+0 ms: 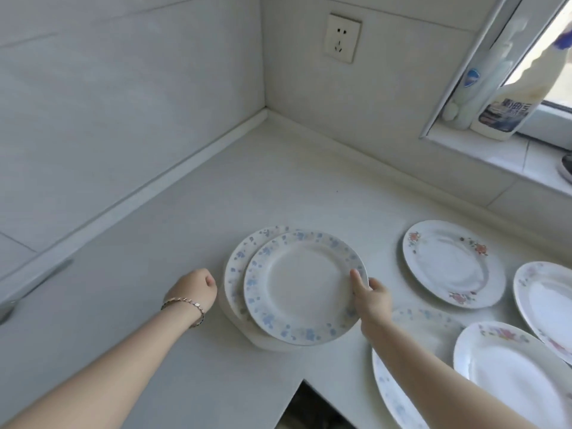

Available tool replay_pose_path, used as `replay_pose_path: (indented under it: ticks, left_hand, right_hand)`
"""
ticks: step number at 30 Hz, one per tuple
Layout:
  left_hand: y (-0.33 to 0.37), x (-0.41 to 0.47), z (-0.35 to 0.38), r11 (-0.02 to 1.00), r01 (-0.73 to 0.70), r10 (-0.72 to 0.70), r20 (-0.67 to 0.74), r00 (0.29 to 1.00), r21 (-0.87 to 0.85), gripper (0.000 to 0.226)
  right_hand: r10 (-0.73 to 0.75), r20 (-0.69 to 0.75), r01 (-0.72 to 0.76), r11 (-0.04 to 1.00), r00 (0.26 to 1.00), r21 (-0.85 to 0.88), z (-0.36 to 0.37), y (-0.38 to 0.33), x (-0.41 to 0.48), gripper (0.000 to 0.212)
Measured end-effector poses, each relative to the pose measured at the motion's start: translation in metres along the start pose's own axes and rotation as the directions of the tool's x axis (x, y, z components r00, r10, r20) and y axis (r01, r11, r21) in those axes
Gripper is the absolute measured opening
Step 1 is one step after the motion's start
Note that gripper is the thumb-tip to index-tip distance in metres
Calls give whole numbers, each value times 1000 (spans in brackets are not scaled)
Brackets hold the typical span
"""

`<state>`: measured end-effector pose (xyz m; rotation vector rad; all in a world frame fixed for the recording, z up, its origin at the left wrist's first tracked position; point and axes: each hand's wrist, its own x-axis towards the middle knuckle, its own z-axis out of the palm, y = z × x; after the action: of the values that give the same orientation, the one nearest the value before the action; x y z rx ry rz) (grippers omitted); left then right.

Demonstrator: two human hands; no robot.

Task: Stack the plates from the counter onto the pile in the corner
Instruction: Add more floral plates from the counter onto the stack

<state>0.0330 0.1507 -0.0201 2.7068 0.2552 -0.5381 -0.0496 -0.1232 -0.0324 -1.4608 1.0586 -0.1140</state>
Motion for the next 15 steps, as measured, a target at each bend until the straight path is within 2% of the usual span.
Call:
replay_pose_path:
  ticks: [4, 7, 11, 15]
  left_hand:
    - [3, 7, 0, 999, -29, 29, 14, 999, -17, 21]
    - [6, 10, 2, 999, -46, 46, 15, 999, -30, 19]
    - [8, 11, 6, 999, -44, 45, 6, 999, -18, 18]
    - [11, 9, 5, 999, -44, 44, -4, 999, -5, 24]
  right_hand:
    - [14, -47, -15, 999, 999, -33, 12, 7, -4, 32]
    - [-68, -41, 55, 965, 997, -256, 14, 14, -6, 34]
    - [-179, 19, 165, 857, 984, -488, 16, 17, -9, 30]
    - [-246, 93, 235, 651, 965, -722, 22, 12, -11, 37]
